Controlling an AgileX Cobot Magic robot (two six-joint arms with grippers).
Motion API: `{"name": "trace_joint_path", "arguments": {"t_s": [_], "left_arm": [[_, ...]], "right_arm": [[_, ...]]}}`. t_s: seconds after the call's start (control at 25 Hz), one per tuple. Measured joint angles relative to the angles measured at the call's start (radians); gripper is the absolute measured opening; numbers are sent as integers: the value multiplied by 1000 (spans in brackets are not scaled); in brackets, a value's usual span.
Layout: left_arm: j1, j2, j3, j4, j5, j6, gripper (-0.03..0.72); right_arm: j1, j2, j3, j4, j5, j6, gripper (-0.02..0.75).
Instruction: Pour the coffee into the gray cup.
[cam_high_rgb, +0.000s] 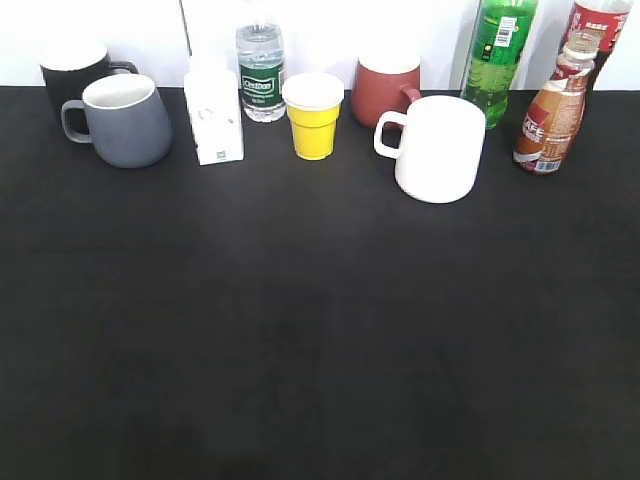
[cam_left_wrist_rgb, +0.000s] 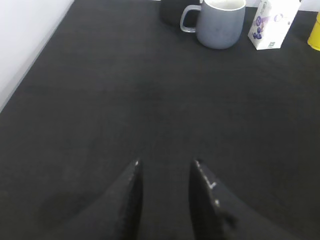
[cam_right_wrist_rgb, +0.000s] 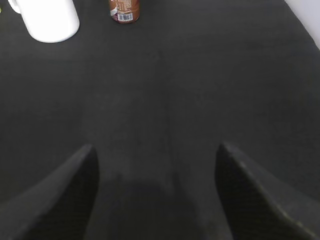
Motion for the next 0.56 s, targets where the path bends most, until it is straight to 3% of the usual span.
{"name": "trace_joint_path", "arguments": {"t_s": [0.56], "left_arm": [[0, 0, 0, 0, 0, 0, 242]], "right_arm": [[0, 0, 0, 0, 0, 0, 566]]}}
